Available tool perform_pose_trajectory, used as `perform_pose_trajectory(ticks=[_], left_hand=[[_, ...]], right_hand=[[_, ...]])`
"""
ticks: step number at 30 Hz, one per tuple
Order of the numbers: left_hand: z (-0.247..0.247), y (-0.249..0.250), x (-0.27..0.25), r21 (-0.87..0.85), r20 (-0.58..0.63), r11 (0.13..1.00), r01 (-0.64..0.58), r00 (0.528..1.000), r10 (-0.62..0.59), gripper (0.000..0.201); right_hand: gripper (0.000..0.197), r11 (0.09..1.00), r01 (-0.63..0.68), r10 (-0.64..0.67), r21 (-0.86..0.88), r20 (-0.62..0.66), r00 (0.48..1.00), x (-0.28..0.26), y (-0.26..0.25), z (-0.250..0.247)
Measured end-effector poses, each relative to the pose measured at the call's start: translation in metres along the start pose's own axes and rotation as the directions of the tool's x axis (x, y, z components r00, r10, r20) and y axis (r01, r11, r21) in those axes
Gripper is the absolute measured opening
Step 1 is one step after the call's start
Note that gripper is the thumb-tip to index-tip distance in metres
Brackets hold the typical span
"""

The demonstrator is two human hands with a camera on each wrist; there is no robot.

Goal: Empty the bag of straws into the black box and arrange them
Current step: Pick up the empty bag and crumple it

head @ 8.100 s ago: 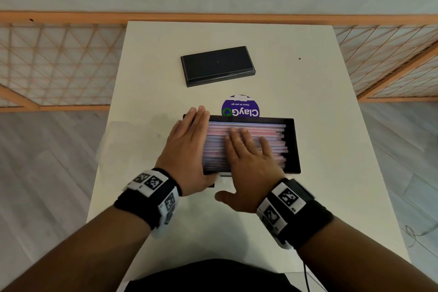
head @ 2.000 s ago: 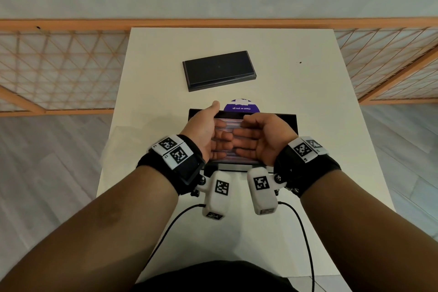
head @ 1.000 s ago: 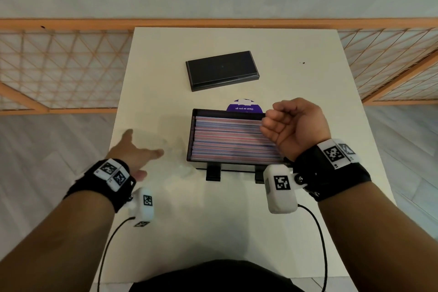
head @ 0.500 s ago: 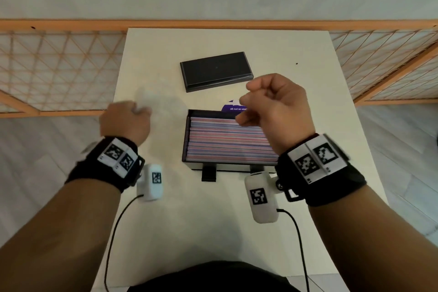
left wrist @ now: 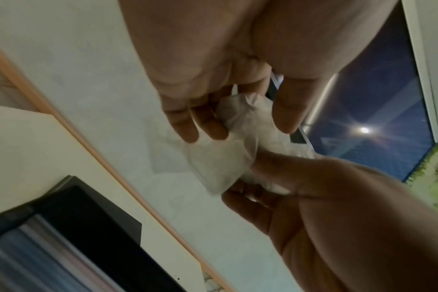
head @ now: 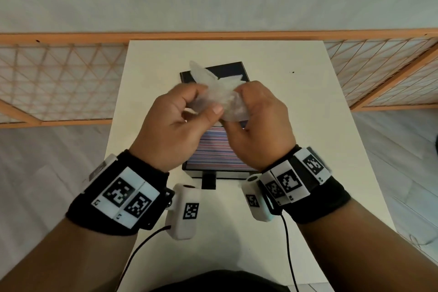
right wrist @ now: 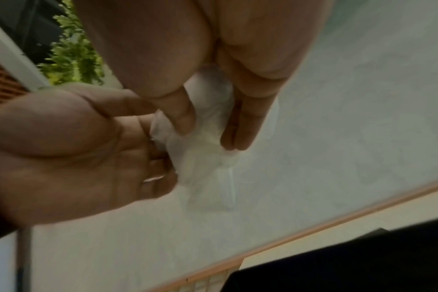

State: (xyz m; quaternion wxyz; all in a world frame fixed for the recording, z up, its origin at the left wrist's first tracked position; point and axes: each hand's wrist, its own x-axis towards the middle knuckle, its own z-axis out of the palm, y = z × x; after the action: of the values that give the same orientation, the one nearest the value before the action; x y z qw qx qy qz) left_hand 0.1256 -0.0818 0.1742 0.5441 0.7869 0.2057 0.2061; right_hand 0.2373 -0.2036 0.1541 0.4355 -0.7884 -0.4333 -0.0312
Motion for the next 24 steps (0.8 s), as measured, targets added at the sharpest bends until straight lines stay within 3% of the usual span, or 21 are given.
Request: perform_pose_trajectory(ticks=[3,5,7,9,11,13,14,15,16,17,19,20,22,24], left_hand=[[0.002,0.004,-0.007,0.060,-0.116,0.994,0.087,0.990,-0.080,0.051],[0.005,0.003,-0.007,-0.066,0.047,0.985,0.160,0.987,-0.157,0.069],[0.010,0.000,-0.003,-0.334,0.258,0.922,0.197,0.960,-0.111,0.090],[0.012,0.001,0.005,-0.494,0.291,0.851,0.177,0.956,-0.029,0.106],[0.009,0.008,0.009,-0.481,0.292,0.868,0.125,0.956,0.024,0.105],[0.008,0.011,0.010,-0.353,0.291,0.935,0.038,0.954,0.071,0.092],[0.008,0.012,0.009,-0.270,0.267,0.963,-0.006,0.960,0.081,0.085],[0.008,0.010,0.008,-0.182,0.218,0.982,-0.047,0.972,0.087,0.074],[0.010,0.009,0.007,-0.098,0.162,0.993,-0.071,0.983,0.087,0.062],[0.011,0.008,0.006,-0.029,0.114,0.997,-0.069,0.991,0.072,0.051],[0.012,0.005,0.007,0.111,0.049,0.994,-0.014,0.999,0.009,0.040],[0.013,0.004,0.008,0.208,0.038,0.978,-0.017,0.999,0.010,0.036],[0.013,0.001,0.011,0.357,0.063,0.932,-0.065,0.997,0.045,0.028],[0.010,0.002,0.011,0.481,0.045,0.875,-0.063,0.998,0.047,0.020]], right_hand=[[0.021,0.996,-0.085,0.077,-0.036,-0.182,0.980,0.006,0.006,-0.006],[0.024,0.998,-0.067,0.067,0.012,-0.242,0.968,0.009,0.000,-0.008],[0.027,0.974,-0.085,0.108,0.211,-0.100,0.989,0.010,-0.013,-0.005],[0.029,0.828,-0.211,0.150,0.519,0.158,0.976,0.013,-0.027,-0.006],[0.026,0.573,-0.425,0.231,0.701,0.359,0.904,0.020,-0.032,-0.014],[0.023,0.337,-0.587,0.283,0.736,0.515,0.809,0.025,-0.029,-0.023],[0.027,0.266,-0.631,0.279,0.729,0.568,0.774,0.027,-0.026,-0.028],[0.031,0.254,-0.655,0.278,0.712,0.595,0.754,0.028,-0.024,-0.032],[0.031,0.326,-0.655,0.288,0.681,0.589,0.755,0.028,-0.024,-0.034],[0.030,0.494,-0.614,0.304,0.616,0.539,0.786,0.027,-0.025,-0.035],[0.039,0.842,-0.419,0.295,0.340,0.360,0.885,0.018,-0.031,-0.031],[0.043,0.927,-0.310,0.255,0.212,0.250,0.934,0.010,-0.037,-0.028],[0.053,0.993,-0.097,0.094,0.072,0.049,0.994,-0.007,-0.051,-0.024],[0.061,0.999,0.016,-0.018,-0.037,-0.057,0.998,-0.018,-0.054,-0.023]])
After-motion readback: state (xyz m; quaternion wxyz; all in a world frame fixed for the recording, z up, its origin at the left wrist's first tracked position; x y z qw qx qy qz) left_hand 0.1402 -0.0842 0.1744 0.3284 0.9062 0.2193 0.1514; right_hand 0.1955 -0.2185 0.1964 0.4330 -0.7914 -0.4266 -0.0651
